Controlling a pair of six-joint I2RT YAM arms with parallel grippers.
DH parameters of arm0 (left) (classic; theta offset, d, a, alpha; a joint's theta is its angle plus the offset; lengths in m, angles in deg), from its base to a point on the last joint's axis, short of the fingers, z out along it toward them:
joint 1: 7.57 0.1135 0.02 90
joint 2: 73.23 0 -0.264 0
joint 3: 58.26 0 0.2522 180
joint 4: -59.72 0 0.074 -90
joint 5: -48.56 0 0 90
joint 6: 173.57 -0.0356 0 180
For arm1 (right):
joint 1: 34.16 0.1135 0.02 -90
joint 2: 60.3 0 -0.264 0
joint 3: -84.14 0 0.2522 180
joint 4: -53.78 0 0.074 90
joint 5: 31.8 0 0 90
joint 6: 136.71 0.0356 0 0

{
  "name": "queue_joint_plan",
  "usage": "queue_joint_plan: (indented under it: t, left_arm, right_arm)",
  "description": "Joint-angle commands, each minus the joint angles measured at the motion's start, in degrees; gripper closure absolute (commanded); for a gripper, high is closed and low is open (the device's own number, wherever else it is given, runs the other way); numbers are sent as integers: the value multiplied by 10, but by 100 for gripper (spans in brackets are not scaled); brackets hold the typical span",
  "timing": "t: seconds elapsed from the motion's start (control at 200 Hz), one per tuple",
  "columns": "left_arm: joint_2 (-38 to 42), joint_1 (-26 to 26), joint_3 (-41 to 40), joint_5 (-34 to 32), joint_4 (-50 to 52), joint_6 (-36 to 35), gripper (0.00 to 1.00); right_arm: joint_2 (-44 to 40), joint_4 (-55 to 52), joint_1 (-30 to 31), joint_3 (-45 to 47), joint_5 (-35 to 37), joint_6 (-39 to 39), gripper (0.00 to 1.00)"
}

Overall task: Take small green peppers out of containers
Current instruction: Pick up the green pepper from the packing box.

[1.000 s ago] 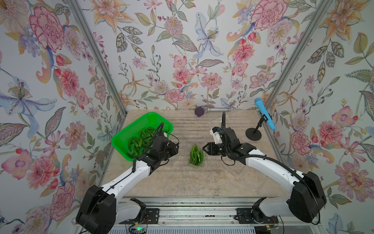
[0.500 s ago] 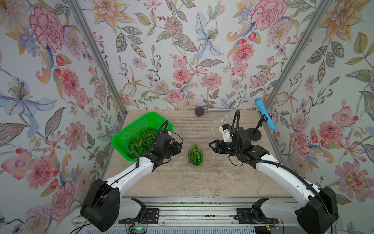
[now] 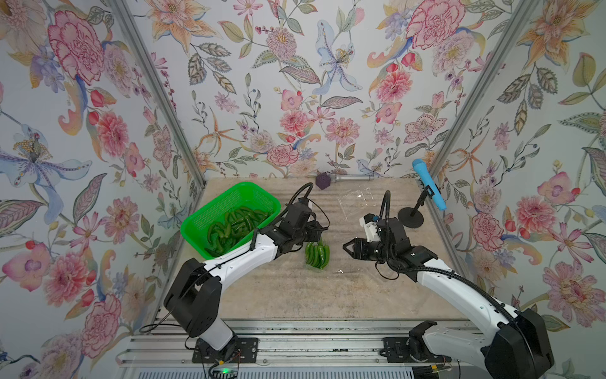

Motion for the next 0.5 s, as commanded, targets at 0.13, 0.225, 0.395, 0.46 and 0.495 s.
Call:
queue_joint_plan:
  t: [0.13,0.225,0.395,0.46,0.495]
  left_arm:
    - [-50,-14,54,-78,119,-56,61]
    - [-66,-15,68,-93,137,-65,61]
    - [-88,-15,79,-110,132,-77,60]
    - [-99,-15,86,-107,133,-80,60]
    - [-106,-15,89,-107,133,-83,60]
  right_arm:
    - [11,37,2,32,-17,9,49]
    - [13,44,2,39,-25,7,49]
    - [26,53,2,43,-37,4,49]
    - [29,56,2,45,-38,4,49]
    - [29,57,2,45,-39,3,49]
